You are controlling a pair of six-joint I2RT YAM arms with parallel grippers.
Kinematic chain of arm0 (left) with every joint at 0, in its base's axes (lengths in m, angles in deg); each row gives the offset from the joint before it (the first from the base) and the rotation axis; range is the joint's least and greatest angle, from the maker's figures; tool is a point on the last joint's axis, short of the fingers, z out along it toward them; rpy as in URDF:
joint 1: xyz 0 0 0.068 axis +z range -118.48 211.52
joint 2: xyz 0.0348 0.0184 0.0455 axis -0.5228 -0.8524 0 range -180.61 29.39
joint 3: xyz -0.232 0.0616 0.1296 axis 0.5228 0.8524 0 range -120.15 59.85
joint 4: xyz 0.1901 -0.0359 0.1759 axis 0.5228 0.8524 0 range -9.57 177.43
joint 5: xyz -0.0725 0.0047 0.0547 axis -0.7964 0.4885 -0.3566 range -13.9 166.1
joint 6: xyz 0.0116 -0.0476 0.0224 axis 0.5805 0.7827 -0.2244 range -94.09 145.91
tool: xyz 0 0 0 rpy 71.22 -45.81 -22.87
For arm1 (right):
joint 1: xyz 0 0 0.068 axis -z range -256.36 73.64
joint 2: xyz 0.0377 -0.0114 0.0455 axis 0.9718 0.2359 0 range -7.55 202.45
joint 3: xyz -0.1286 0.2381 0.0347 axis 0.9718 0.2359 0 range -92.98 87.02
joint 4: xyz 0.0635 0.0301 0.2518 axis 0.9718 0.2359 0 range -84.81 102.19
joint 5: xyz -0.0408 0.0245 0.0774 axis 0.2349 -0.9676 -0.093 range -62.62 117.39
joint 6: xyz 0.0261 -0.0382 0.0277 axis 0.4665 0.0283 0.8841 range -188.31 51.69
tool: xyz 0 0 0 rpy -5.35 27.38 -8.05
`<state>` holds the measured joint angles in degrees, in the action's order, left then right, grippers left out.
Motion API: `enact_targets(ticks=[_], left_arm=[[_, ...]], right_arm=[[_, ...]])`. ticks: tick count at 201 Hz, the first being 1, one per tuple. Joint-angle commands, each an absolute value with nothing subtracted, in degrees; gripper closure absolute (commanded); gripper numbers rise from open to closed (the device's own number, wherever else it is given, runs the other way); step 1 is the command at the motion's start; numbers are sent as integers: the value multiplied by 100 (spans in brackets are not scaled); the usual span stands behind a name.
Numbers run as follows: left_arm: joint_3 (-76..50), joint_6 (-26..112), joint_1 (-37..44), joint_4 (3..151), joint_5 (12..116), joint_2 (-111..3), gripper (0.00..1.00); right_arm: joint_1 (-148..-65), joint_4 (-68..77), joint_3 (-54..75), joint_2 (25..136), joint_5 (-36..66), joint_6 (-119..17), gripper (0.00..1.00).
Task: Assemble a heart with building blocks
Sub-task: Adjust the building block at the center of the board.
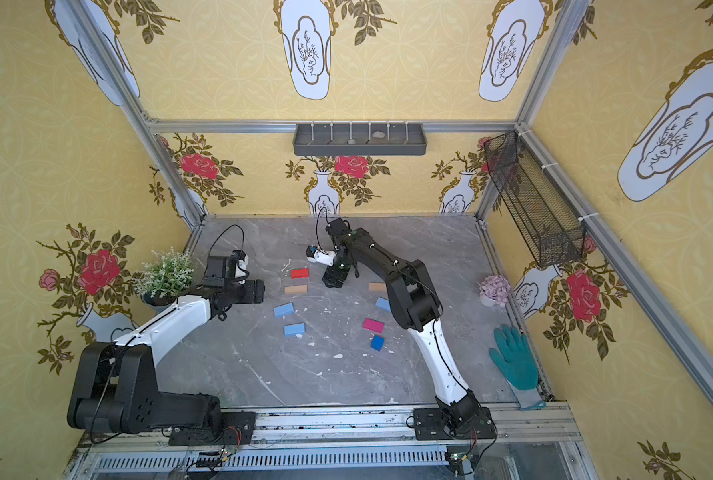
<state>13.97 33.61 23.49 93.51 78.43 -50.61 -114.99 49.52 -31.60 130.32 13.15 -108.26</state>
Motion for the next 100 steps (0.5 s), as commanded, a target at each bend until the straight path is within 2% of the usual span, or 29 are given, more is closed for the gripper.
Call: enact_targets(ticks=[1,36,59,100], left_arm=[[1395,3291,2351,9301,7784,-5110,7],[1352,3259,2362,9321,7777,-5138,7],[1362,3254,2361,9326,7774,-5147,7],[1366,3217,2386,9329,7751,-5165,7]], right_arm=[[-11529,4973,-3485,13224,1393,-10182,12],[-11575,5089,-3906,13507,1494,-9659,17],[-11582,5033,-3910,13552,1596,-9442,30],[-11593,5159,-3897,13577,1640,-9459,34]])
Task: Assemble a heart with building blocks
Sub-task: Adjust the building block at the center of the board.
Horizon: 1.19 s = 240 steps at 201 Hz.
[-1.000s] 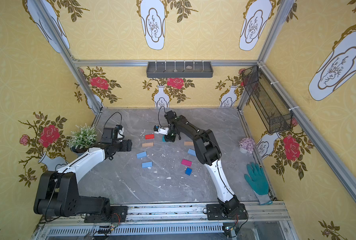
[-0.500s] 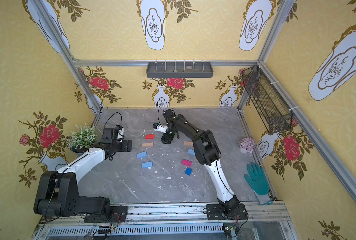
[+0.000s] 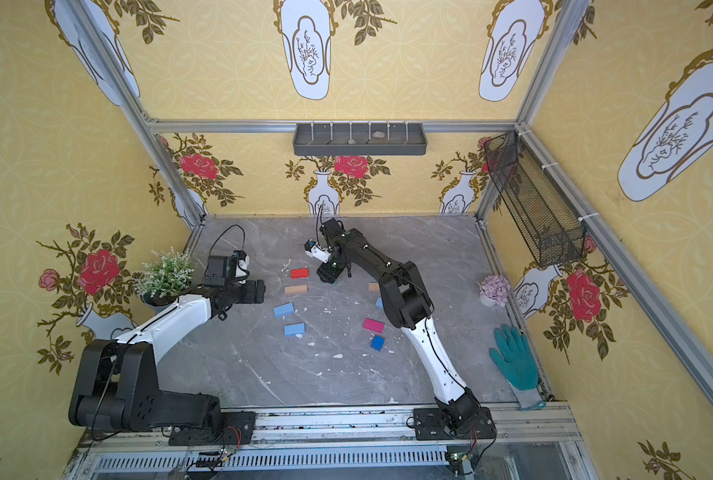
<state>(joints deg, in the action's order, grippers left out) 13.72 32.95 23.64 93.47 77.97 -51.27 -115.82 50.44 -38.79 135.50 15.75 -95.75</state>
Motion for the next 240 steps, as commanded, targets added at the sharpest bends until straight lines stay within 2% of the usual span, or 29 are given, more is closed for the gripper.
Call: enact_targets(ticks=[1,48,90,139,172,211,240], left_arm=[[1360,3216,2387,9328,7747,-5164,7],[1356,3209,2405,9329,7715,-5185,7],[1340,3204,2423,9345,7707,-5173,7],[1301,3199,2424,9362,7688,-5200,7],[1302,3176,2426,9370,7681,-5197,7],[1337,3145,2432,9395,7669,-5173,7],[1382,3138,2438,9429,7672,-5124,6]], right_arm=[[-11596,5159,-3899,13574,1640,-9463,35],[-11641,5201,-3848,13532,1657,-9679,69],[-11652,5426,-3851,13415,1700,-9985,82],[-11803,5120,-3030,12870,1952,-11050,88],[-11846,4818,-2635,12693,2000,-11550,80],[-11778,3960,-1974,12473,1482,-11993,79],[-11721,4017,-2210,12710,1318,-12196,78]])
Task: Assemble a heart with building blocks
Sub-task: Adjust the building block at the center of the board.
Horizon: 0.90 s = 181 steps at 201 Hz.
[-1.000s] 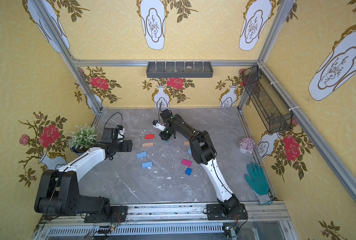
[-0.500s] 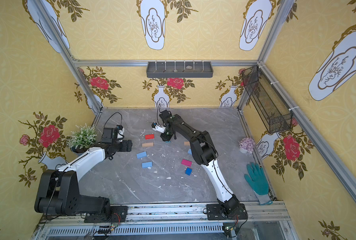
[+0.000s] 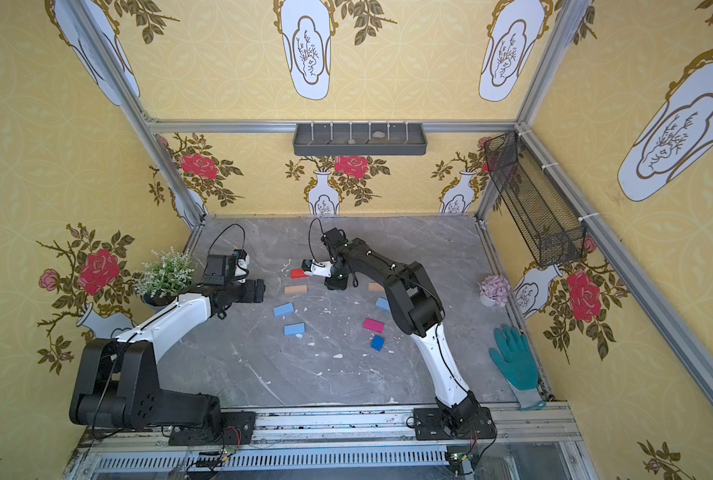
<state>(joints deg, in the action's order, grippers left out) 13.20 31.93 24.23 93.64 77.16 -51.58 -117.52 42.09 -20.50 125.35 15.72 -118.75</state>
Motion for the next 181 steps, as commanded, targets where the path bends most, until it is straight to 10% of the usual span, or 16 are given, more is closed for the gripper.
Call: enact_targets(ticks=[1,120,143,152,181], left_arm=[[1385,3137,2435,9435,7672,-5118,6],[1713,3330,2433,9397,7637,-4754,6],[1759,3313,2432,9389,7642,-4716,6],[1769,3319,2432,9382,7637,-4714,6],[1767,3304,2433,9365,7637,-4722,6]], right_arm=[[-11717,4025,-2225,12714,1299,-12198,78],[-11442,4694,-2857,13130,519,-12864,64],[-11415,4678,-2796,13165,632,-12740,48],[-11420,4599,-2758,13161,719,-12536,0],[-11405,4596,-2818,13157,665,-11799,2]])
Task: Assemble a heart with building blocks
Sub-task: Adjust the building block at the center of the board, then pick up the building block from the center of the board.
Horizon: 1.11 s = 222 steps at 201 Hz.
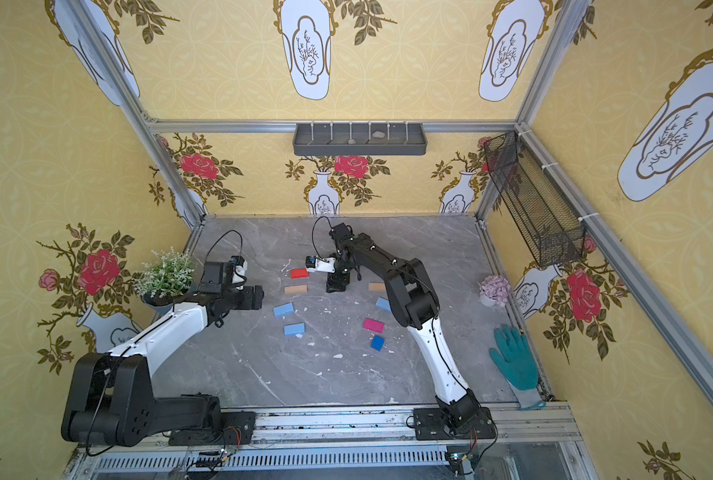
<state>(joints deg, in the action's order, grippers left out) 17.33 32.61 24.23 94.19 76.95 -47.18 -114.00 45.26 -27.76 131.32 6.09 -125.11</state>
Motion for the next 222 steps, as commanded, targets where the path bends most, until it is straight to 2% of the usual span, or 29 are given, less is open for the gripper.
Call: enact_targets(ticks=[1,49,78,104,123,133,141,149,154,169,192,222], left_arm=[[1767,3307,2432,9363,7637,-4724,6],[1710,3281,2440,9328,7624,-4790,6],[1680,3259,2440,9328,7621,-4824,6],[1645,3234,2448,9355,7629,-4847,6],[1611,3238,2467,9349,7635,-4869,6],[1592,3234,2467,9352,7621,-4893,6],[1573,3237,2467,9335,7611,-4913,6],[1541,3234,2467,9346,7610,-4939,6],[1528,3237,2471,9352,7609,-4937,6],[1512,3232,2467,9366,7608,-4936,6],[1512,3241,2466,9387,7602,-4927,6],[1512,3225,2467,9389,7591,-4932,6]], right_arm=[[-11401,4601,-2828,13162,665,-11772,2],[-11425,4425,-3233,13238,1133,-9536,3],[-11415,4252,-3525,13007,1767,-7769,2],[-11643,4038,-3304,12410,2466,-6672,2],[-11840,3477,-2500,12001,3064,-5768,2],[-11774,3411,-2308,11988,2760,-5157,2],[-11649,3488,-2365,12122,2055,-4998,0],[-11542,4035,-2835,12482,1783,-4694,17],[-11533,4387,-3156,12702,1823,-4593,21],[-11675,5013,-3849,13128,2174,-4660,20],[-11864,5295,-4149,13348,2449,-4852,19],[-11937,5645,-4235,13468,2522,-5086,24]])
